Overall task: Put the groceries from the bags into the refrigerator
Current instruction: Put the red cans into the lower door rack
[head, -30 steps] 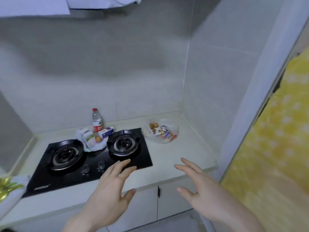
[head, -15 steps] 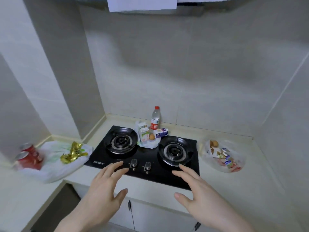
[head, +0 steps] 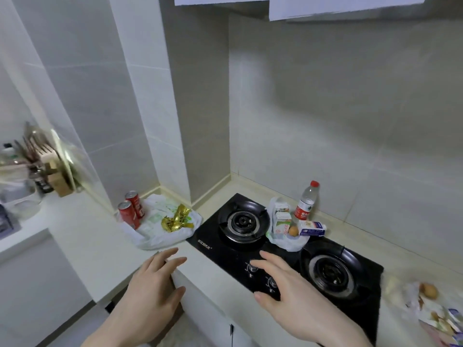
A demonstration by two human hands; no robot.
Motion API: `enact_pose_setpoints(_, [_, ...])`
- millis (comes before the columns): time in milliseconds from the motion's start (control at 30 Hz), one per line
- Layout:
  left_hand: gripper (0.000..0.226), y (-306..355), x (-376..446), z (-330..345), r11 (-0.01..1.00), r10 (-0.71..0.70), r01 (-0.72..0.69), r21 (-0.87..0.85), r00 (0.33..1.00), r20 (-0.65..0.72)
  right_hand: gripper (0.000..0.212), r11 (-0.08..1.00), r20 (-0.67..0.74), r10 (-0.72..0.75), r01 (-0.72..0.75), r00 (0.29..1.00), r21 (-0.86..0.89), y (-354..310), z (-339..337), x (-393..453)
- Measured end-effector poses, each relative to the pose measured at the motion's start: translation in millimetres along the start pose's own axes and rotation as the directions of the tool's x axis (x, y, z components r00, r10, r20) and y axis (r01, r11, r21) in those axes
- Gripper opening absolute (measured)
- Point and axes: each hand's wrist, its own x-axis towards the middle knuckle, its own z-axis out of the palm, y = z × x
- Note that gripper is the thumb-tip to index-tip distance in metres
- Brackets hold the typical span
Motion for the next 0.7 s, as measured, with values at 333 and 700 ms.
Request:
enact_pose_setpoints(333, [0.055,-110.0,54.3,-28.3,0.978,-0.208,0.208,0.006,0.976,-0.062,0.059,0.994,0.086,-0.111,0.111,0.990,0.001,-51.8,24.1,122.5])
enact_pose_setpoints(700, [0.052,-301.7,217.7,-56.7,0.985,-0.170,0.170,-0.008,0.985,0.031,0.055,0.999,0.054,0.008,-0.011,0.998,0.050,-129.0,103.4,327.9])
